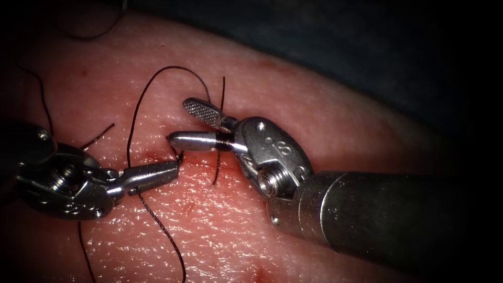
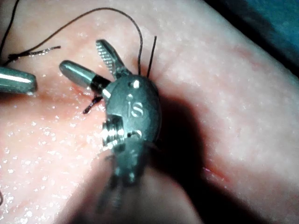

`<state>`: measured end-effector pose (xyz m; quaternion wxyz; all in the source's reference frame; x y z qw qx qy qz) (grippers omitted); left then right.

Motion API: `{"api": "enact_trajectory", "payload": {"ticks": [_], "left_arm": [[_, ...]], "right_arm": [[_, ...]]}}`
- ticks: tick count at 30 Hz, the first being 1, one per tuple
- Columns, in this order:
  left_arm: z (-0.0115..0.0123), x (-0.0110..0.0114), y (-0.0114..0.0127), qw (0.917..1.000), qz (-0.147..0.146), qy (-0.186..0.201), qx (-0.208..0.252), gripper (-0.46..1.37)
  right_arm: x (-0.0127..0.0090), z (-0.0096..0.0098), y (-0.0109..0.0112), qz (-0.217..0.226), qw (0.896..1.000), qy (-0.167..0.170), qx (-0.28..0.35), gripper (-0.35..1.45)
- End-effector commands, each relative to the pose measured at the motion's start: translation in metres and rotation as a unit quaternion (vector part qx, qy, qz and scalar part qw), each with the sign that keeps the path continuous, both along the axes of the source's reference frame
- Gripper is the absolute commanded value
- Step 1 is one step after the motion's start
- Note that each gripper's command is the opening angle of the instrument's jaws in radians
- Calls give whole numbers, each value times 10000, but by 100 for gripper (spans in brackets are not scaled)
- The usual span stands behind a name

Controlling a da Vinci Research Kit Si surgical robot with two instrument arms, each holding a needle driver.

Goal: Wound Closure
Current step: Loop the suture around the right gripper two times counter clockwise using the left gripper.

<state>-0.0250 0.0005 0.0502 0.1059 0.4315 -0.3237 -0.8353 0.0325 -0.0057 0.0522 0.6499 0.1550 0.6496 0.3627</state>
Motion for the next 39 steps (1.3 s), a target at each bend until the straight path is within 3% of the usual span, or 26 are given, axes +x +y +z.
{"api": "enact_trajectory", "payload": {"ticks": [1,7,13,17,20,24,26,33,39], "left_arm": [[1,0,0,10000,20,14,23,-35],[1,0,1,9999,47,-14,91,-35],[2,-1,2,9984,81,-95,554,-35],[3,-4,2,9963,291,-49,813,-35],[3,-8,2,9945,489,-12,926,-35],[3,-11,3,9930,593,-9,1017,-35],[2,-12,5,9925,683,18,1010,-35],[-4,-15,10,9879,1051,212,1119,-35],[-15,-25,12,9797,1484,402,1285,-35]], "right_arm": [[0,0,0,6,10000,-6,1,35],[0,-1,-1,0,10000,-1,2,36],[0,-6,2,-11,10000,-13,-25,37],[-1,-8,6,-8,10000,-7,-28,35],[-1,-9,10,-31,9999,-29,-113,25],[-2,-13,20,-85,9994,-92,-330,-4],[-2,-16,26,-108,9991,-115,-396,-35],[1,-25,39,-296,9987,-174,-386,-35],[9,-28,60,-831,9945,-174,-616,-35]]}}
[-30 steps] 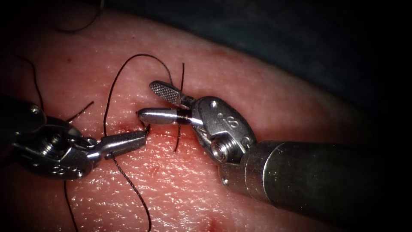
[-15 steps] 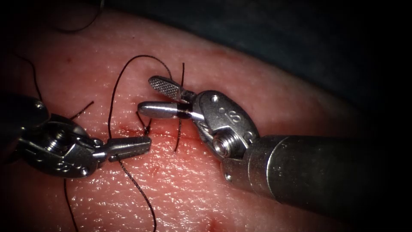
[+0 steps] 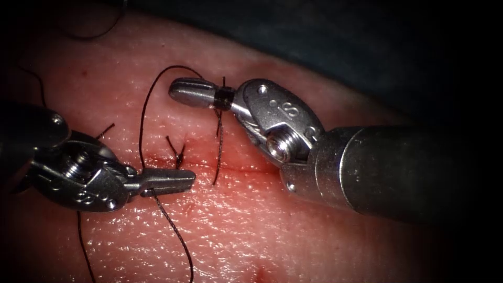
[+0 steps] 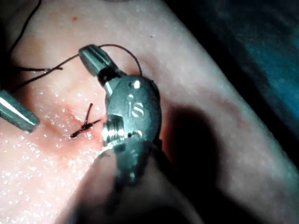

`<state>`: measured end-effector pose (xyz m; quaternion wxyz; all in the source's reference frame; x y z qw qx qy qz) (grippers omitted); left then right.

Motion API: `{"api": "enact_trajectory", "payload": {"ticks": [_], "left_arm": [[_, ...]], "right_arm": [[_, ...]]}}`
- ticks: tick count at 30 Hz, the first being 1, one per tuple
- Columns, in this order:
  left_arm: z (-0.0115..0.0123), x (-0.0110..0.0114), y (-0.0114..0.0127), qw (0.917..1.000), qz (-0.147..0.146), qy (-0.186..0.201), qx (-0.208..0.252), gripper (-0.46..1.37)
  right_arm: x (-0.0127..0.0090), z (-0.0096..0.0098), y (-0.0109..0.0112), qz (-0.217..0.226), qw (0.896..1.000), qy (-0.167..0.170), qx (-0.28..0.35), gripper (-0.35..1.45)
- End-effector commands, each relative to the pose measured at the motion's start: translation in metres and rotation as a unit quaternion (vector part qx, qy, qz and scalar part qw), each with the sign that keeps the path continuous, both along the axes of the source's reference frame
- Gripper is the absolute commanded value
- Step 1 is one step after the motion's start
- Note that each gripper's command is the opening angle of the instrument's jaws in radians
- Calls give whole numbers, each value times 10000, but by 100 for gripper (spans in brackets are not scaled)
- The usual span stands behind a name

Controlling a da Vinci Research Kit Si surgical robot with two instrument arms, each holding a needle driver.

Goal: Wound Closure
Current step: Loop the suture around the right gripper two times counter clockwise using the left gripper.

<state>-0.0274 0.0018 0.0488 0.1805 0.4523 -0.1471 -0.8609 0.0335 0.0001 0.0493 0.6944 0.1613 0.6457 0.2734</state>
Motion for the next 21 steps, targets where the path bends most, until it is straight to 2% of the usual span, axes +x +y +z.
{"api": "enact_trajectory", "payload": {"ticks": [1,2,5,6,9,12,17,21], "left_arm": [[-4,-4,-1,9996,248,105,78,-35],[-5,-5,-1,9995,288,117,69,-35],[-12,-12,-4,9976,633,234,175,-35],[-13,-12,-4,9973,674,245,165,-35],[-20,-16,-5,9943,952,363,310,-35],[-29,-19,-4,9908,1205,446,425,-35],[-45,-22,0,9884,1394,364,477,-35],[-58,-22,4,9848,1605,340,569,-35]], "right_arm": [[2,3,7,-270,9996,-19,-101,-35],[3,3,8,-310,9994,-21,-120,-35],[9,7,20,-821,9962,283,-42,-35],[10,7,21,-869,9957,324,-37,-35],[18,12,30,-1408,9869,785,-66,-35],[29,17,35,-1866,9764,1072,-203,-35],[45,26,36,-2290,9671,1072,-295,-35],[57,30,35,-2432,9630,1108,-358,-35]]}}
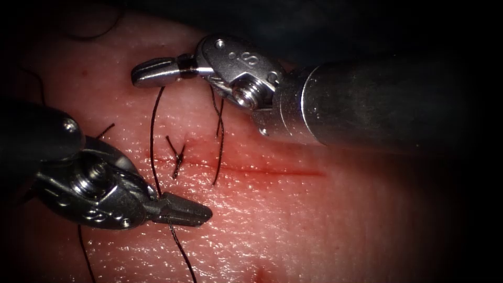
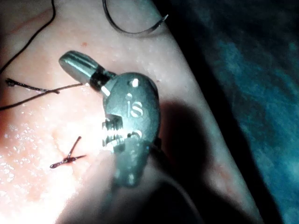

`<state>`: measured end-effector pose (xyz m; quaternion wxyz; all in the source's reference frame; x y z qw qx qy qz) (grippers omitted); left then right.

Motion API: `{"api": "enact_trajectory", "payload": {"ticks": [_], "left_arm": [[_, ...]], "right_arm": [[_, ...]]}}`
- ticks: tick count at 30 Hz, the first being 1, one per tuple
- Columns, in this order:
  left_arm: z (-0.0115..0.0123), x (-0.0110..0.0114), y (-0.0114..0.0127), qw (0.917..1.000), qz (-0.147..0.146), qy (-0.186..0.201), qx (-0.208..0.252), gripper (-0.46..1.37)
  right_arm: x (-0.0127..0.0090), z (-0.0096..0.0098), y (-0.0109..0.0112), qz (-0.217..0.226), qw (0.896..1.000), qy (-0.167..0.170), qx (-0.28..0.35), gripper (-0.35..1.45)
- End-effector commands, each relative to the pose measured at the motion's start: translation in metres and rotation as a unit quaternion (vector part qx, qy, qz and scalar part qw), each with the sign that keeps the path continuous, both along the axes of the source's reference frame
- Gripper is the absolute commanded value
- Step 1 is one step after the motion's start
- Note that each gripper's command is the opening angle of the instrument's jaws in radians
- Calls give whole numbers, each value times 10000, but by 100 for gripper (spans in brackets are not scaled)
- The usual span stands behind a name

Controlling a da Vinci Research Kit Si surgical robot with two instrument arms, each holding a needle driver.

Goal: Wound Closure
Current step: Loop the suture around the right gripper two times counter clockwise using the left gripper.

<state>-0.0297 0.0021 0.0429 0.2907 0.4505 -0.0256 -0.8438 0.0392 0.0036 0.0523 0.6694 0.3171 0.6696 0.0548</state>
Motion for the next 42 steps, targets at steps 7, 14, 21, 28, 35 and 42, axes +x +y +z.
{"api": "enact_trajectory", "payload": {"ticks": [7,14,21,28,35,42], "left_arm": [[-19,0,10,9995,311,49,51,-35],[-29,1,15,9982,576,157,86,-35],[-32,21,31,9968,471,482,-438,-35],[-34,47,54,9924,30,381,-1170,-35],[-27,62,70,9860,-443,194,-1598,-35],[-7,63,78,9820,-750,45,-1732,-35]], "right_arm": [[15,-1,-8,-747,9967,-178,-245,-35],[21,3,-26,-1818,9795,-608,-620,-35],[13,3,-46,-2483,9669,-539,-245,-35],[3,3,-70,-2815,9588,-317,221,-35],[-5,-5,-83,-3053,9507,141,523,-35],[-13,-17,-91,-2232,9715,518,615,-35]]}}
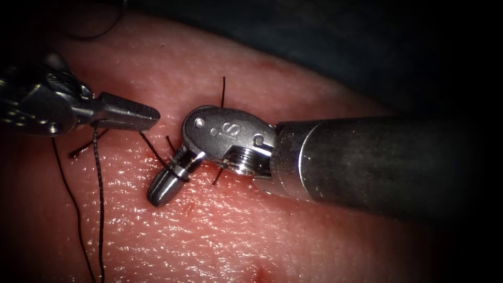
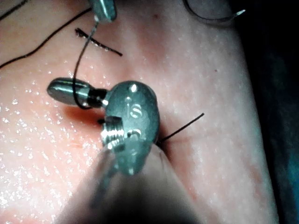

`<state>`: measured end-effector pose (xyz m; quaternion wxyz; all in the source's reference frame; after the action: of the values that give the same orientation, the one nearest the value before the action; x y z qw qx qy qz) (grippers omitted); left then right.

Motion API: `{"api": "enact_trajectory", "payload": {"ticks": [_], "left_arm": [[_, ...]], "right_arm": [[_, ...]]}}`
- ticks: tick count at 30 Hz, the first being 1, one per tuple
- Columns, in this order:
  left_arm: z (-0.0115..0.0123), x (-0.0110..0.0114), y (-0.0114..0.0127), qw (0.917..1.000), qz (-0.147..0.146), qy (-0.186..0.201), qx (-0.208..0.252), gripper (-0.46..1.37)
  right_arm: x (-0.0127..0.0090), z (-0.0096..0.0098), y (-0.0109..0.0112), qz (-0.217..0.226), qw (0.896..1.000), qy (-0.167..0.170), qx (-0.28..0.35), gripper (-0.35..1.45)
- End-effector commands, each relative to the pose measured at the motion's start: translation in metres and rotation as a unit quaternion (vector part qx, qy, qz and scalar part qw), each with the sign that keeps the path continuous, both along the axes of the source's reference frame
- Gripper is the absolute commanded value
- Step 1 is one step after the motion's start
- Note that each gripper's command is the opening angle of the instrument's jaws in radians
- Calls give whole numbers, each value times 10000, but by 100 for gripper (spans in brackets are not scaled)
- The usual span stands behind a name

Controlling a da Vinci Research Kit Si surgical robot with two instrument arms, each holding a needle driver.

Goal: Wound Closure
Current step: Loop the suture around the right gripper two times counter clockwise using the left gripper.

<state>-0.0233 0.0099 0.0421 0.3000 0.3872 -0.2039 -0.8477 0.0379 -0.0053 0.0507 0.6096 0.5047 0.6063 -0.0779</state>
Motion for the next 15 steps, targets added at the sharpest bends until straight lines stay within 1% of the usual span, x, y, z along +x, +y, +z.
{"api": "enact_trajectory", "payload": {"ticks": [1,4,6,7,8,9,10,11,13,15], "left_arm": [[3,0,0,10000,-19,11,12,-35],[14,4,0,10000,-73,19,30,-35],[22,6,0,9999,-128,3,32,-35],[26,7,1,9998,-203,-41,20,-35],[28,7,1,9997,-249,-73,-3,-35],[32,8,1,9991,-386,-157,-30,-35],[36,8,2,9987,-456,-214,-35,-35],[38,8,2,9986,-468,-222,-46,-35],[45,7,3,9981,-534,-290,-63,-35],[51,6,3,9978,-581,-315,-49,-35]], "right_arm": [[-1,-1,-2,195,9998,7,74,-35],[-8,-5,-2,667,9974,-14,269,-35],[-15,-7,-2,1041,9937,-33,415,-35],[-18,-8,-1,1278,9906,-26,482,-35],[-20,-8,0,1424,9884,-29,531,-35],[-23,-9,0,1713,9833,-20,608,-35],[-26,-9,1,1981,9776,-37,704,-35],[-28,-10,1,2123,9742,-49,759,-35],[-33,-11,2,2692,9577,-118,1005,-35],[-36,-12,2,3012,9465,-158,1145,-35]]}}
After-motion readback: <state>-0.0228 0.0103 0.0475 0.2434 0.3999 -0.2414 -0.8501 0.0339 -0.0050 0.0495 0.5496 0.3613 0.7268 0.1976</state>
